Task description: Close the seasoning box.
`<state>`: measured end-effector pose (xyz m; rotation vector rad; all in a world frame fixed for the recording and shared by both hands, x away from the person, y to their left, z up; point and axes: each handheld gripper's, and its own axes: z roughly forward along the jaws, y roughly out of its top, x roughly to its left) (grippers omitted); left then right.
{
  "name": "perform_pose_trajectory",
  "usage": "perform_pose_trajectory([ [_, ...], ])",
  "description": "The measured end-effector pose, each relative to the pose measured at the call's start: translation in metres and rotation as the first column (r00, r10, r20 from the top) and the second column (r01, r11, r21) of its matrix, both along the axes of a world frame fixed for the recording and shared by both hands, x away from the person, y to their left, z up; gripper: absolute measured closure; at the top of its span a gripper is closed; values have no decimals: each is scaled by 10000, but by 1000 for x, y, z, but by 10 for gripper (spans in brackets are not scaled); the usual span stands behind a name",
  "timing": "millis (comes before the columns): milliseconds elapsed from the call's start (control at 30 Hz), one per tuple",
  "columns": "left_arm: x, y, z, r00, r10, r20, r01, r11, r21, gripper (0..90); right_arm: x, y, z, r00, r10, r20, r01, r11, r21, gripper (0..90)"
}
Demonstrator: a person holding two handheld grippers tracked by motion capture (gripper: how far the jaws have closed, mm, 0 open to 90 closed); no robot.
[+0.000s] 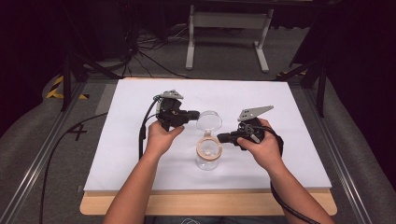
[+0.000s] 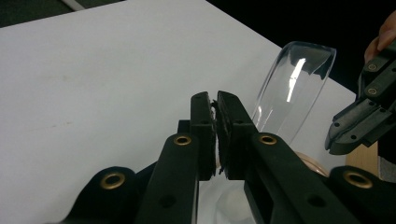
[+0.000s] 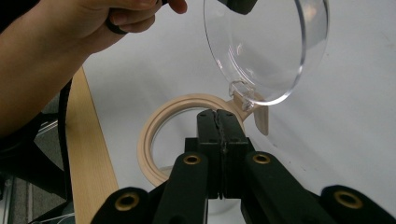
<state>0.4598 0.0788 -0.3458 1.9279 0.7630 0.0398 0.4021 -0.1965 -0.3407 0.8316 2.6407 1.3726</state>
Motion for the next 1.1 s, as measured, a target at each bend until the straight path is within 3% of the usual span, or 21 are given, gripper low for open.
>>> perform_pose_trajectory([
  [333,-4,0,4,9995,-314,18,314,9995,-79,856,3,1,8,9999,-77,95,75,9999,154,900],
  [633,-12,-4,14,9941,-1022,367,1013,9945,268,863,2,2,11,9999,-20,160,18,9999,165,900],
  [767,-16,-6,19,9954,-812,513,777,9947,666,864,-1,3,12,9999,67,122,-68,10000,68,900],
  [1100,-18,4,23,9962,-738,452,706,9951,699,856,-7,3,13,9996,233,128,-230,9995,-196,900],
])
